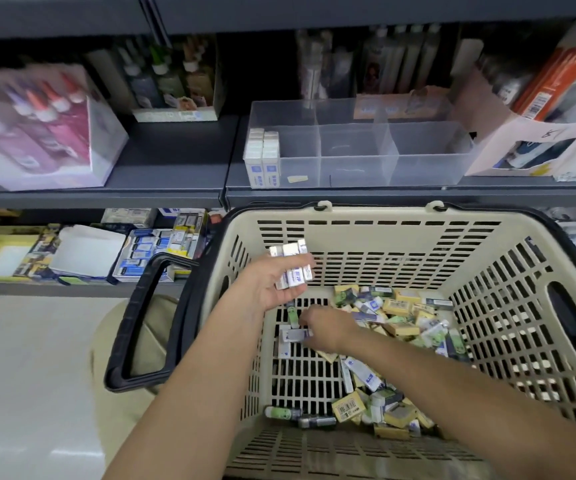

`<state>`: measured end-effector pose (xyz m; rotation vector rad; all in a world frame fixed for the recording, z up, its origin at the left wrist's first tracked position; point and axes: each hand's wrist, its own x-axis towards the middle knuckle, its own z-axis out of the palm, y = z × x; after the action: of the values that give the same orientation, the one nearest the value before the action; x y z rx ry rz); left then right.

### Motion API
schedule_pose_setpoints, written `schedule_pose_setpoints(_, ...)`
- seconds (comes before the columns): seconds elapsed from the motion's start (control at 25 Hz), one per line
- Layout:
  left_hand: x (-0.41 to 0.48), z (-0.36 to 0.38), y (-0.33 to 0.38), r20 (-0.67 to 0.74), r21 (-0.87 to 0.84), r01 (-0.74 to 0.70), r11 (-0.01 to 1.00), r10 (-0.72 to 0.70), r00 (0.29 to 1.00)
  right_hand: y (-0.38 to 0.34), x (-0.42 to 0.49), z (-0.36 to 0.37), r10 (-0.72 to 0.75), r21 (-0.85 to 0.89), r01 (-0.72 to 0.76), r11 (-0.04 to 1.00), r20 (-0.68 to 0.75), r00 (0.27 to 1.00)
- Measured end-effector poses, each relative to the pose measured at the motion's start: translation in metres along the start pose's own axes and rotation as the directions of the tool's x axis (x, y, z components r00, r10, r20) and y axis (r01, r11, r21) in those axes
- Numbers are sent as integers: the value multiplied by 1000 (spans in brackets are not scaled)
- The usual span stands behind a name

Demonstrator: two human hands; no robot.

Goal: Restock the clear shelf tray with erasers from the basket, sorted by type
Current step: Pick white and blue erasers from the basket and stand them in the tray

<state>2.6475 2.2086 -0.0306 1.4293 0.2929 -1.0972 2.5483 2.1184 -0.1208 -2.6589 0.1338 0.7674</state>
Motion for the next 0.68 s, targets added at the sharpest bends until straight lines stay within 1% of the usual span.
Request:
schedule_pose_setpoints(0.04, -1, -2, -2, -3, 17, -2, 1000, 2, 1000, -3, 3, 5, 13, -94, -13, 996, 3, 1000)
schedule_pose_setpoints(0.08, -1, -2, -4, -4, 28, -1, 1000, 2, 1000, -3, 4, 6, 7, -124, -8, 992, -9, 1000)
schedule_pose_setpoints(0.12, 0, -3, -5, -3, 29, 1, 1000, -1, 1000, 0, 2, 4, -15, -96, 13, 995, -17, 1000)
schedule_pose_setpoints(0.16, 1, -3, -7, 0, 25, 5, 1000, -5, 1000, 6, -1, -1, -42, -21, 41, 999, -30, 999)
schedule_pose_setpoints(0.24, 7, -4, -14, 11, 18, 17, 1000, -17, 1000, 19, -14, -17, -33, 240, 53, 969, -84, 996)
schedule_pose_setpoints(0.32, 14, -4, -26, 43, 31, 51, 998, -53, 998, 33, -31, -38, 55, 508, 26, 861, -143, 988)
schedule_pose_setpoints(0.4, 16, -3, -35, 73, 53, 83, 995, -87, 994, 43, -47, -56, 122, 688, 6, 726, -137, 983)
schedule_pose_setpoints(0.48, 19, -2, -41, 101, 84, 79, 993, -88, 991, 49, -57, -68, 158, 768, -7, 640, -123, 980)
schedule_pose_setpoints(0.56, 17, -1, -42, 177, 91, 91, 992, -106, 979, 46, -60, -73, 192, 839, -24, 543, -96, 977)
schedule_pose_setpoints(0.68, 12, 2, -43, 330, 124, 99, 987, -135, 934, 37, -57, -76, 256, 960, -95, 265, 25, 966)
